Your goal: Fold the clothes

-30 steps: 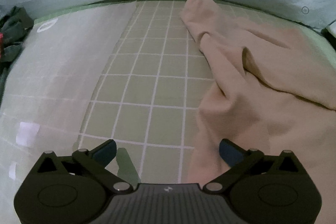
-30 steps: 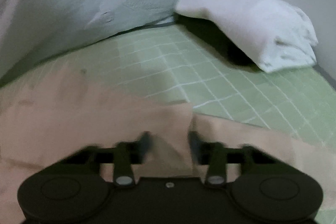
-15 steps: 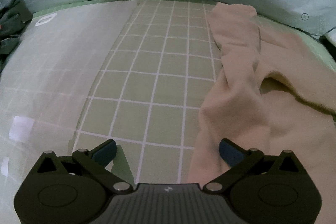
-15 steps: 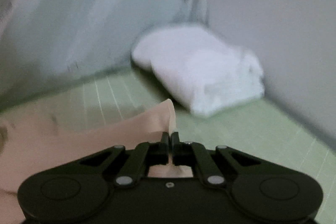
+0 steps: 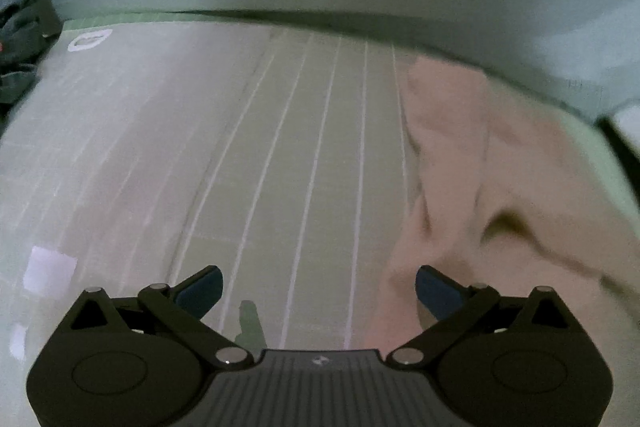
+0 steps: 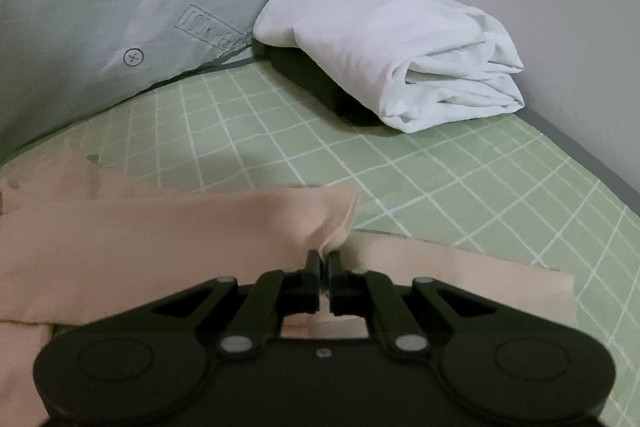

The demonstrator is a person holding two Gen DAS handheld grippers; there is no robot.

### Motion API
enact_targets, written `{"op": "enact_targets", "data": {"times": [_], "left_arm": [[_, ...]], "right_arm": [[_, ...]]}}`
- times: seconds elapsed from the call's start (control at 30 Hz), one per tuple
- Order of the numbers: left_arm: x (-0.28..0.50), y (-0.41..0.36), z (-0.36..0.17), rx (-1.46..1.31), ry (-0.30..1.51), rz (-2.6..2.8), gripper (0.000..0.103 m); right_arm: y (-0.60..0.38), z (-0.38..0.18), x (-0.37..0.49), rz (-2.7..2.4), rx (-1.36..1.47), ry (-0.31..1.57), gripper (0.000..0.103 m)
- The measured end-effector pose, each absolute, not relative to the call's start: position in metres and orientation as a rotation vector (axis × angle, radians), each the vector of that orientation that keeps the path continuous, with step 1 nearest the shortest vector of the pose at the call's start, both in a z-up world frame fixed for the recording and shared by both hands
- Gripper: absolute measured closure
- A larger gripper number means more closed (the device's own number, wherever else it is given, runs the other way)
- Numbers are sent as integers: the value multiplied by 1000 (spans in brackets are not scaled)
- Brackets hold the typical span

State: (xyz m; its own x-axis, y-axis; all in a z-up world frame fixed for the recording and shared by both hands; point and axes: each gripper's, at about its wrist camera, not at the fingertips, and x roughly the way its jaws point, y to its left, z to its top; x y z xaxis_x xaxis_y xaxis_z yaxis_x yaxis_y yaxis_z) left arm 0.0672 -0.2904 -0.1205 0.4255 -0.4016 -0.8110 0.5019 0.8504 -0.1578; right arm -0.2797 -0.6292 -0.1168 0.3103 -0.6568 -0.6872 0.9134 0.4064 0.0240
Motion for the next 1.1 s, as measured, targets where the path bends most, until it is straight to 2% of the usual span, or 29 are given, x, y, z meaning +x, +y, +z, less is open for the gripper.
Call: {"op": "enact_targets", "data": {"times": [0.13, 0.5, 0.57, 0.6, 0.63, 0.67, 0.7, 0.97, 1.1], "left_arm": [[94, -315, -119, 56, 985, -633, 13], [159, -430, -137, 81, 978, -835, 14], [172, -442, -145, 80, 996, -844, 21], [176, -447, -149, 77, 1008, -847, 34], [180, -450, -151, 65, 1017, -852, 54], [184, -452, -154, 51, 1025, -858, 64], [186, -453, -155, 44, 1027, -865, 86], [201, -446, -151, 93, 893, -749, 90], [210, -434, -146, 40, 909, -747, 88]], "right_arm": [[-639, -118, -280, -1105, 475, 656, 95], [-658, -121, -280, -1122, 509, 665, 82], [-657, -122, -278, -1122, 493, 672, 81], [-657, -122, -277, -1123, 491, 672, 81], [-657, -122, -277, -1124, 490, 673, 81], [-657, -122, -277, -1123, 487, 673, 81], [-656, -122, -278, -1122, 484, 673, 81], [-654, -124, -276, -1129, 450, 680, 81], [-655, -123, -277, -1134, 470, 671, 80]]}}
